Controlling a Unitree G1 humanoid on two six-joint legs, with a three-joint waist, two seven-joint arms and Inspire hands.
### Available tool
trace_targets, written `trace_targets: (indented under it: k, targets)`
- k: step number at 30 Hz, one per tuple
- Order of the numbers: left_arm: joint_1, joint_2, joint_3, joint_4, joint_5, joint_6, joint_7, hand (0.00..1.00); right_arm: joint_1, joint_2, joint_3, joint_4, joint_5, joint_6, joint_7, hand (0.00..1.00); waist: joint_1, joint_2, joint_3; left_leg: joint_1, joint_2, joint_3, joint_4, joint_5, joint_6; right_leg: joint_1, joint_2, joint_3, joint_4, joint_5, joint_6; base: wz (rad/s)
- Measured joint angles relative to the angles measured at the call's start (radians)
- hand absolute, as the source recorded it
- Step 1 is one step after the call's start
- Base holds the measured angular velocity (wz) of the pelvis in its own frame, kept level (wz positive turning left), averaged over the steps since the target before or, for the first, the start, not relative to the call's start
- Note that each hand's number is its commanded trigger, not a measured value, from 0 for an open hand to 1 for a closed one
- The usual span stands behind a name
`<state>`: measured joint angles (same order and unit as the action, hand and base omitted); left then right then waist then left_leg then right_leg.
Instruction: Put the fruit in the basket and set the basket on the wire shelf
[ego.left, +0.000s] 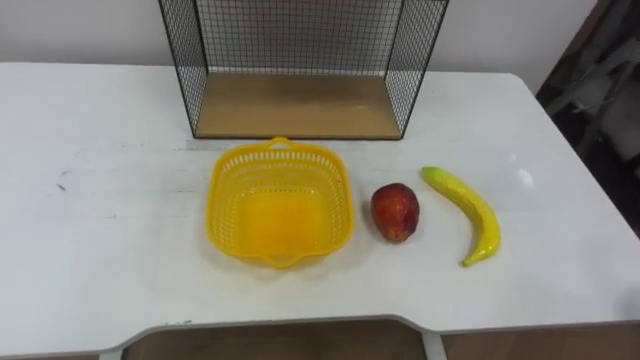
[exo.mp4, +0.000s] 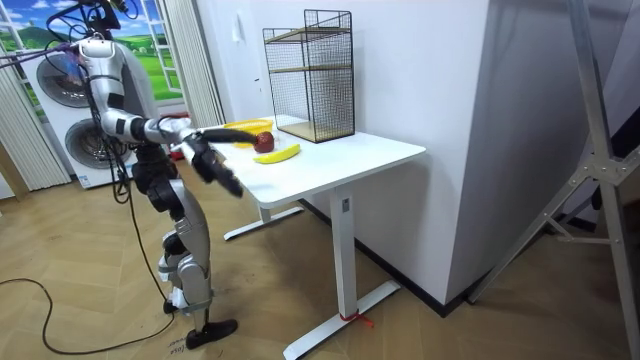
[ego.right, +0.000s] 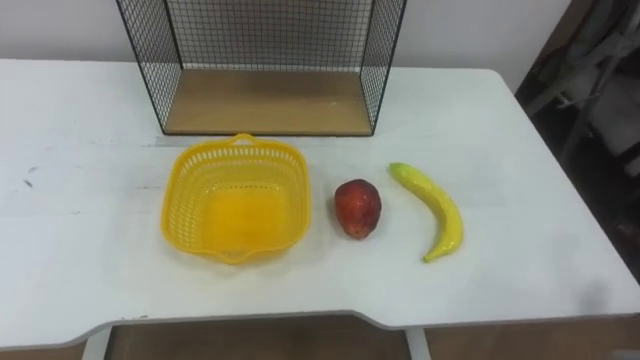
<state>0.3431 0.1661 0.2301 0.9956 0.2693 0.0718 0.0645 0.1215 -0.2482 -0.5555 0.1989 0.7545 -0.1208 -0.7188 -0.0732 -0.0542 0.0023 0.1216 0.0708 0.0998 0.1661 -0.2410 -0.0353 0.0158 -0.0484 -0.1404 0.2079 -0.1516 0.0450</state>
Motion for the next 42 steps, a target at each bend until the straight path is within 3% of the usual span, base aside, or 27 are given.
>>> trace_targets:
  k: [9, 16, 24, 31, 36, 42]
  targets:
    - [0.0, 0.006, -0.044, 0.01, 0.0, -0.011, -0.016, 0.0, -0.002, -0.007, 0.084, -0.227, -0.334, 0.001, 0.037, 0.0, 0.024, 0.007, 0.0014, 0.002, 0.0, 0.002, 0.0, 0.0, 0.0, 0.0, 0.0, 0.001, 0.001, 0.0, 0.0, 0.0]
    - [-0.004, 0.006, -0.061, 0.015, 0.0, -0.012, -0.018, 0.0, -0.002, -0.044, 0.185, -0.313, -0.524, 0.001, 0.109, 0.0, 0.029, 0.001, 0.0015, 0.011, 0.0, 0.006, -0.002, 0.0, 0.0, 0.006, 0.0, 0.005, 0.007, 0.0, 0.0, 0.0]
    - [-0.005, 0.014, -0.078, 0.015, -0.003, -0.016, -0.033, 0.0, -0.001, -0.085, 0.263, -0.337, -0.538, 0.011, 0.237, 0.0, 0.048, -0.016, 0.0089, 0.027, 0.001, 0.008, -0.005, 0.0, 0.0, 0.021, 0.0, 0.007, 0.006, 0.0, 0.0, -0.01]
    - [-0.007, 0.038, -0.097, 0.008, -0.002, -0.016, -0.044, 0.0, -0.002, -0.097, 0.304, -0.329, -0.642, 0.013, 0.353, 0.0, 0.054, -0.03, 0.0083, 0.02, 0.003, -0.007, -0.006, 0.0, 0.0, 0.027, 0.001, -0.011, -0.006, 0.002, -0.002, 0.06]
    - [-0.008, 0.049, -0.1, 0.004, 0.0, -0.016, -0.057, 0.0, -0.003, -0.098, 0.31, -0.329, -0.677, 0.018, 0.431, 0.0, 0.052, -0.027, 0.0069, 0.022, 0.004, -0.011, -0.006, 0.0, 0.0, 0.03, 0.001, -0.014, -0.006, 0.002, -0.002, 0.01]
    - [-0.017, 0.05, -0.1, 0.007, 0.005, -0.013, -0.085, 0.0, -0.003, -0.098, 0.339, -0.327, -0.797, 0.056, 0.536, 0.0, 0.056, -0.014, 0.007, 0.024, 0.004, -0.013, -0.002, 0.0, 0.0, 0.034, 0.001, -0.013, -0.004, 0.003, -0.002, 0.0]
